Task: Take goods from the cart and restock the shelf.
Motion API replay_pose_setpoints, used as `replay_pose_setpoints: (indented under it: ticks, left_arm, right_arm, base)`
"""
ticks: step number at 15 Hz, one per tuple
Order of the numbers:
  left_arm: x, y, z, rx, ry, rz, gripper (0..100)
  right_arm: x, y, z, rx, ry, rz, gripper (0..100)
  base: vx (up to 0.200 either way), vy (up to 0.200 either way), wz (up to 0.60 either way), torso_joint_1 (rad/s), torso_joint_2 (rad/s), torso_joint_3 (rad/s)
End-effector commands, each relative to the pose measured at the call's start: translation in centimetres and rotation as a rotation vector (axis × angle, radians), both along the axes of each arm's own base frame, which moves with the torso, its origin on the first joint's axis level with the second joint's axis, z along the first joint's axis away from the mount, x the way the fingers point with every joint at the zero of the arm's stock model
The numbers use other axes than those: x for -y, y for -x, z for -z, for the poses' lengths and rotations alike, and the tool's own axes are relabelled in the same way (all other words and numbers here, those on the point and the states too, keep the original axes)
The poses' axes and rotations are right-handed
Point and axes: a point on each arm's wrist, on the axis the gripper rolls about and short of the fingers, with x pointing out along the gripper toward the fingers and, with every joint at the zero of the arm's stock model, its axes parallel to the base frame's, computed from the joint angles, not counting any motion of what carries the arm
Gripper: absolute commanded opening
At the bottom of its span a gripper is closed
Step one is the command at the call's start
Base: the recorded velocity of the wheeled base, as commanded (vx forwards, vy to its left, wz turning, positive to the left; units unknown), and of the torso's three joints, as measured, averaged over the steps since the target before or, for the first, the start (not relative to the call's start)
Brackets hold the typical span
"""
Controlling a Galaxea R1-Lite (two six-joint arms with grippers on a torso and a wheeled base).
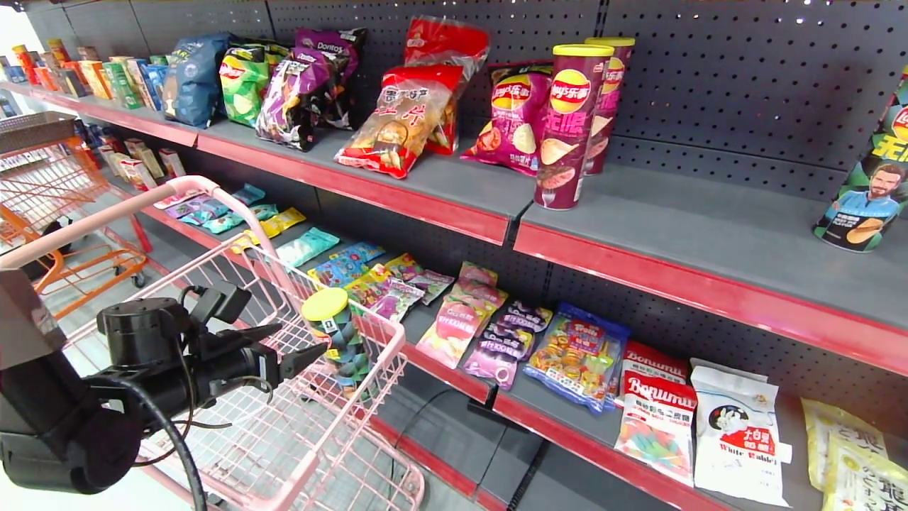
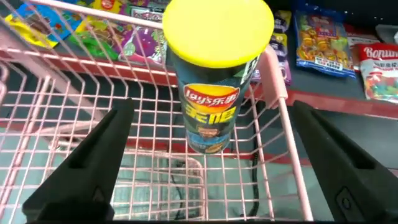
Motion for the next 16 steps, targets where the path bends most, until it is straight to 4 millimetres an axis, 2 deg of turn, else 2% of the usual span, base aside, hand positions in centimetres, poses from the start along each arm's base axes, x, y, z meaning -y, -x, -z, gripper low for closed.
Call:
replay_pose_setpoints:
  ticks: [1, 7, 12, 14, 15, 16]
  left_arm:
    - [0.5, -0.9, 1.9, -0.032, -0.004, 0.026, 100]
    - [1.9, -3.9, 2.2, 0.034, -0.015, 0.074, 100]
    - [2.9, -4.5, 2.7, 0.038, -0.016, 0.105, 100]
    - [3.0, -4.7, 3.5, 0.024, -0.020, 0.105, 100]
    - [3.0, -5.0, 4.2, 0.047, -0.030, 0.108, 0]
    - [2.9, -5.1, 4.4, 0.068, -0.033, 0.109, 0]
  right_arm:
    - [0.0, 0.0, 0.0, 0.001, 0.000, 0.000, 100]
    - [0.0, 0.0, 0.0, 0.001, 0.000, -0.001, 100]
    - [0.0, 0.0, 0.0, -0.001, 0.002, -0.001, 100]
    - [0.0, 0.0, 0.0, 0.001, 0.002, -0.001, 100]
    - [0.0, 0.0, 0.0, 0.002, 0.002, -0.001, 100]
    - [0.0, 0.0, 0.0, 0.001, 0.000, -0.001, 100]
  base:
    - [0.000, 0.000, 0.00, 0.000, 0.00, 0.000]
    - [0.000, 0.000, 0.00, 0.000, 0.00, 0.000]
    - [0.000, 0.000, 0.00, 0.000, 0.00, 0.000]
    - [0.000, 0.000, 0.00, 0.000, 0.00, 0.000]
    - [0.000, 0.000, 0.00, 0.000, 0.00, 0.000]
    - [0.000, 0.000, 0.00, 0.000, 0.00, 0.000]
